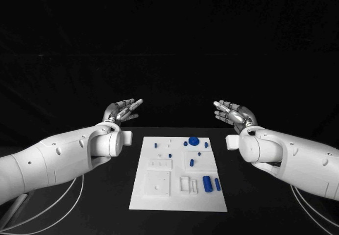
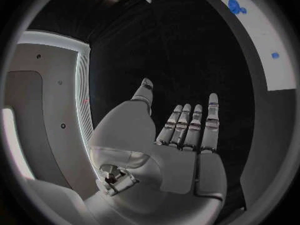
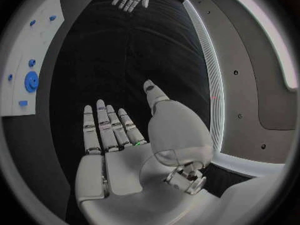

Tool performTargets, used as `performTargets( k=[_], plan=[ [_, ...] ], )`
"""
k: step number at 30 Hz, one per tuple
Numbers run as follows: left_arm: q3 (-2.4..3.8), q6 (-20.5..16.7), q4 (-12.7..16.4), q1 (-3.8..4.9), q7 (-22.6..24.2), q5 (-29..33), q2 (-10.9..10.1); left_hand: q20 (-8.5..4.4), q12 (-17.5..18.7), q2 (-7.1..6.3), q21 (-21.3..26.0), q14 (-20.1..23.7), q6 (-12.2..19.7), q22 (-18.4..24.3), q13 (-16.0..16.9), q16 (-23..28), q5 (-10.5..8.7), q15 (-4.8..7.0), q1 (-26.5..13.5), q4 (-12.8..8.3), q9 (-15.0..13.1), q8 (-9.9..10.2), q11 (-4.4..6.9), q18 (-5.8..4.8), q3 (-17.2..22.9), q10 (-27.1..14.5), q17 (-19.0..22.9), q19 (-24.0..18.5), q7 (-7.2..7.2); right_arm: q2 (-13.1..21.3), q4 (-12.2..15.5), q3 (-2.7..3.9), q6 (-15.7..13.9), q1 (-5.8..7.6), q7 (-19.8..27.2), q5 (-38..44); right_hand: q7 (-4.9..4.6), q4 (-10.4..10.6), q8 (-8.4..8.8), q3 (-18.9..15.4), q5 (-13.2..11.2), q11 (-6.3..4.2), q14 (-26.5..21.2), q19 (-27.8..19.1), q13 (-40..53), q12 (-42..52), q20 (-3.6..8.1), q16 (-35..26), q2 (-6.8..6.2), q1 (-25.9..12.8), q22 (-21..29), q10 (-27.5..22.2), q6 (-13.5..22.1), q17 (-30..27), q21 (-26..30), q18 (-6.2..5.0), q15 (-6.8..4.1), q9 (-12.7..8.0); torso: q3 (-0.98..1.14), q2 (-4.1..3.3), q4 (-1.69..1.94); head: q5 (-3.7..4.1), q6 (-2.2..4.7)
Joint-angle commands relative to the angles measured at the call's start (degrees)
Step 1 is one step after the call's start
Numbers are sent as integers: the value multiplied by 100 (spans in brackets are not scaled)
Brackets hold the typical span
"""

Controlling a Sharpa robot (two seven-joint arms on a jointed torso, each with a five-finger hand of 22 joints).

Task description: Assemble the parts on the task board

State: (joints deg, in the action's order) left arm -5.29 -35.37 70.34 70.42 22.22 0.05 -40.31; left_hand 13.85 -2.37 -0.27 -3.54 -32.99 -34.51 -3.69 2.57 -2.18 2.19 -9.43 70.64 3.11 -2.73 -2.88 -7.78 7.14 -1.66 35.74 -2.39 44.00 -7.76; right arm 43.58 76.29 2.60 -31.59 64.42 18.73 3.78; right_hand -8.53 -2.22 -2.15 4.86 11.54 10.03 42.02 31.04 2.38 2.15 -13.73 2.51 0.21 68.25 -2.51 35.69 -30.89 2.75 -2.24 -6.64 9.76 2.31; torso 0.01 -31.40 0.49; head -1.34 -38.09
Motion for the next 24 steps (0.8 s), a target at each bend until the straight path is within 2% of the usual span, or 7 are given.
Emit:
performTargets(
  k=[1, 8, 14, 16, 19, 22, 24],
  plan=[
    [-57, 769, -262, 126, -484, -71, 76, 51, -47, -4, -34, -156, -152, -21, 17, -38, 48, -37, 316, 44, -15, -37, -19, 117, -7, 153, -18, 205, -21, -31, -275, 41, 1327, 79, -895, 554, -37, -19, -37, 44, 58, 37, 199, 168, 18, 41, -36, 42, 7, 301, -15, 188, -167, 17, -37, -132, 35, 20, 0, 0, 1, -1, -2],
    [-119, 945, -501, 250, -609, -80, 132, 51, -47, -4, -34, -156, -152, -21, 17, -38, 48, -37, 316, 44, -15, -37, -19, 117, -7, 153, -18, 205, -21, -67, -693, 119, 1993, 209, -1388, 799, -46, -37, -37, 42, 65, 50, 213, 201, 19, 42, -20, 42, 5, 314, -17, 216, -181, 17, -40, -118, 52, 20, 0, 0, 1, -1, -2],
    [-151, 1089, -566, 248, -614, -87, 149, 42, -48, -1, -34, -158, -158, -21, 17, -38, 48, -35, 319, 42, -16, -40, -16, 106, -6, 159, -19, 209, -18, -117, -1002, 119, 2059, 235, -1417, 1000, -59, -109, -41, 45, 70, 63, 263, 255, 23, 47, 54, 44, 22, 362, -20, 325, -251, 19, -42, -26, 81, 23, -7, -11, 13, -38, -4],
    [-153, 1098, -559, 248, -618, -87, 144, 39, -49, 2, -35, -167, -165, -21, 18, -39, 48, -36, 317, 40, -16, -41, -18, 103, -11, 167, -19, 214, -20, -142, -1038, 119, 2047, 235, -1415, 1129, -80, -165, -44, 39, 64, 80, 331, 336, 28, 51, 132, 47, 40, 409, -25, 418, -332, 20, -48, 72, 173, 27, -7, -11, 13, -45, -12],
    [-155, 1121, -547, 248, -633, -87, 130, 17, -50, 13, -41, -254, -168, -24, 19, -45, 49, -72, 324, 33, -16, -40, -25, 92, -14, 192, -24, 233, -28, -185, -1107, 120, 2012, 235, -1410, 1535, -92, -273, -67, 44, 66, 76, 993, 872, 40, 63, 200, 82, 47, 485, -60, 726, -777, 49, -95, 60, 151, 46, -5, -12, 13, -54, -21],
    [-156, 1161, -520, 248, -644, -87, 103, -61, -55, 36, -107, -752, -215, -47, 22, -79, 49, -94, 331, 19, -19, -50, -28, 93, -24, 262, -50, 419, -31, -242, -1207, 120, 1965, 236, -1396, 2077, -21, -420, -86, 98, 42, 20, 1759, 2011, 58, 80, 318, 99, 65, 538, -121, 1224, -1356, 79, -177, 19, 8, 69, -11, -22, 21, -55, -8],
    [-157, 1223, -488, 249, -655, -98, 71, -143, -76, 63, -163, -1376, -380, -64, 33, -149, 50, -107, 348, -2, -32, -82, -53, 73, -36, 469, -91, 576, -50, -291, -1288, 120, 1931, 237, -1364, 2611, -8, -551, -99, 213, 50, -1, 2021, 2241, 73, 95, 409, 94, 61, 572, -121, 1610, -1738, 89, -164, 45, -76, 85, -25, -36, 27, -58, -2]
  ],
)
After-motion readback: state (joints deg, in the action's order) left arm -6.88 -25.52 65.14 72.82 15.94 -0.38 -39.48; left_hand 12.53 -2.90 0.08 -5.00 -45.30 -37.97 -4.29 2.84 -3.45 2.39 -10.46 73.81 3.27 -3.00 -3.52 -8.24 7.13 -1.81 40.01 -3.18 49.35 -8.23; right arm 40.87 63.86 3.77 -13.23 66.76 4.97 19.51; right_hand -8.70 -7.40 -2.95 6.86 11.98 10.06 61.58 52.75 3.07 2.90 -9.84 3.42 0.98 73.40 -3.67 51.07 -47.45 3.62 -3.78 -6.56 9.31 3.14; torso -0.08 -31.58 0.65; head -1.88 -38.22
